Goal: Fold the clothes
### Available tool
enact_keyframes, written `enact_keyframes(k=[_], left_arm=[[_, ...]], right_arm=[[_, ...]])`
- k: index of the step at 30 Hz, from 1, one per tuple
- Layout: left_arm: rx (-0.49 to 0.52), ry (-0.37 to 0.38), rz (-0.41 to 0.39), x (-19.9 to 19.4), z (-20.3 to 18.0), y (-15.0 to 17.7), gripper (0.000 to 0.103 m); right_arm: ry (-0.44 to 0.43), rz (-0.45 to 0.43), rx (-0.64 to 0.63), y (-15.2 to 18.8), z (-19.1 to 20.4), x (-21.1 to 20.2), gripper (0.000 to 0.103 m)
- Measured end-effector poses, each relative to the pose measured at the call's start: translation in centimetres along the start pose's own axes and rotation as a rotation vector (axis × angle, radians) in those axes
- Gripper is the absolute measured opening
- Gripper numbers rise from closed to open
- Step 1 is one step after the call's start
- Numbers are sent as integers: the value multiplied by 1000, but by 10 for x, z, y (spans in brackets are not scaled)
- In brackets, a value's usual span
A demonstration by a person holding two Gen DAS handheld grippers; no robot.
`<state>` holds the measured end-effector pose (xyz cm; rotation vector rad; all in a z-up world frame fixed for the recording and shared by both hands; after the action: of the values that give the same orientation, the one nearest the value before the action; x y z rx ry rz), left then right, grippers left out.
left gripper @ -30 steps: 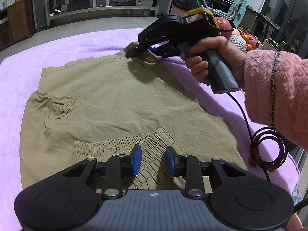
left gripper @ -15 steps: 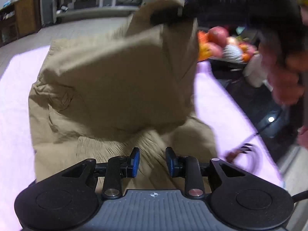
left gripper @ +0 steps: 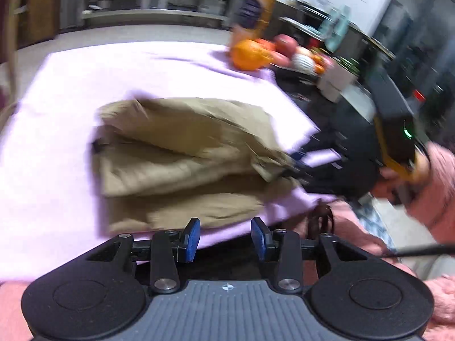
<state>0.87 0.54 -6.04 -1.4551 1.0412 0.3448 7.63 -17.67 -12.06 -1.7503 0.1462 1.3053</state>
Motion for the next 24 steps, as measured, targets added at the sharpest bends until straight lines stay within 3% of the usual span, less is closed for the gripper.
enact_keyframes(k=[2,9,11,13,15,19,21,24], left_arm=[[-24,-20,-44,-14,11,0,42],[-113,-42,-138,-35,39,-3,52],[-157,-46,-153,-37,51,-3,58],[-231,-46,-162,-33,67,-8,61],[-334,-35,-173,-26,86,-12,62],[-527,-6,-165,-4,118,-17,67],[-582,22,-147,6,126,-17,67],[-600,38,-120,21,130,-18,68]], right_arm=[[-26,-28,79,0,-1,-15,29],[-76,-143,249,9,-4,-83,41],[-63,-166,329,16,-11,-87,52],[-44,-187,481,21,-24,-85,54],[-78,-198,710,31,-44,-78,54],[-291,-187,1170,54,-69,-40,52],[-319,-154,1244,57,-67,-21,52],[-279,-111,1281,60,-66,-3,52]])
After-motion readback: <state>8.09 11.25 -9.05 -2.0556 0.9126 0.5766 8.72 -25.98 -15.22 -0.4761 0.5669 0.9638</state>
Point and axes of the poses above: each gripper's, at about its wrist camera, not at the fingertips, and x roughly the way its jaws point, z to its left, y to its underside, the point moved 4 cm from there along x, roughly the way its jaws point, and after that the axes turned 4 degrees about x, right-handed, at the moved point
